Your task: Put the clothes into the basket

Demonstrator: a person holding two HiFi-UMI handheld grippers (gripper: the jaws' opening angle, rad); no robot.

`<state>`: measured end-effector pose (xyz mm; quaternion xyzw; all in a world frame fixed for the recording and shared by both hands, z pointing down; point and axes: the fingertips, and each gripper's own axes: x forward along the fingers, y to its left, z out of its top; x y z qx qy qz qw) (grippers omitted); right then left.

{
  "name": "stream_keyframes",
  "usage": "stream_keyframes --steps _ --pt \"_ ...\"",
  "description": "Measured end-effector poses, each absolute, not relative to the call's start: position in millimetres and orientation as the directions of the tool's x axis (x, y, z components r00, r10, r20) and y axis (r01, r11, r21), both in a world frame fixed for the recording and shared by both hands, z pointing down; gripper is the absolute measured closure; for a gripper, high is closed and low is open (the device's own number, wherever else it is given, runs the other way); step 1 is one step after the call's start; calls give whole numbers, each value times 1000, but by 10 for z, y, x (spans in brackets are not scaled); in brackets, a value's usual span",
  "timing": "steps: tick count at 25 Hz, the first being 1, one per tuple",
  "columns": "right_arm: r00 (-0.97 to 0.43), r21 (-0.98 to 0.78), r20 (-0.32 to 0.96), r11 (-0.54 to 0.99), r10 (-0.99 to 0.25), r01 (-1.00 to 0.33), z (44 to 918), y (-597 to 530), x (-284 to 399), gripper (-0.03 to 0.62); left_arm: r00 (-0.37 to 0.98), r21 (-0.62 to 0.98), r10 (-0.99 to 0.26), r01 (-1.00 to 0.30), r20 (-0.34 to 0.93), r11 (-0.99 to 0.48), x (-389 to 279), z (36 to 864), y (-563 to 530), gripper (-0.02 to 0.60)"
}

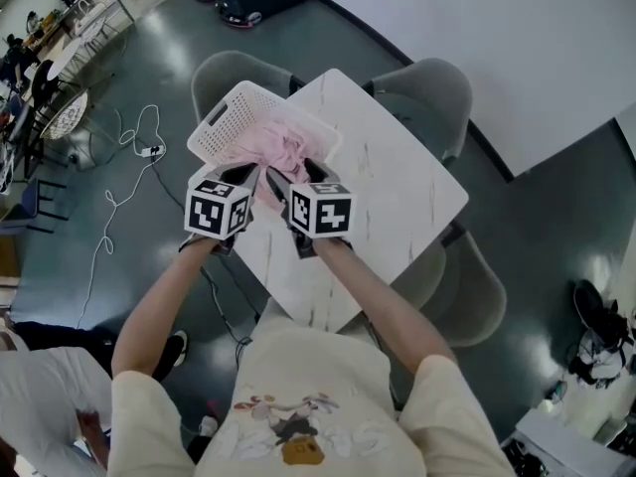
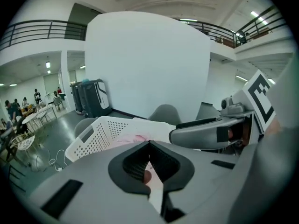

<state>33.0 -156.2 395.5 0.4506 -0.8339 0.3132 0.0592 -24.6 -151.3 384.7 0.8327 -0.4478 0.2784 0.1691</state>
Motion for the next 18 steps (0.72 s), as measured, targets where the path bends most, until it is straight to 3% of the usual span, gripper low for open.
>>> stream_keyframes --steps 10,18 --pt "-594 -341 328 495 -734 -799 3862 -1150 457 340 444 76 -716 -872 538 -484 -214 3723 -1072 571" --pt "-613 -305 259 539 -746 -785 3691 -844 547 375 447 58 -772 -878 452 -474 -172 3411 -746 571"
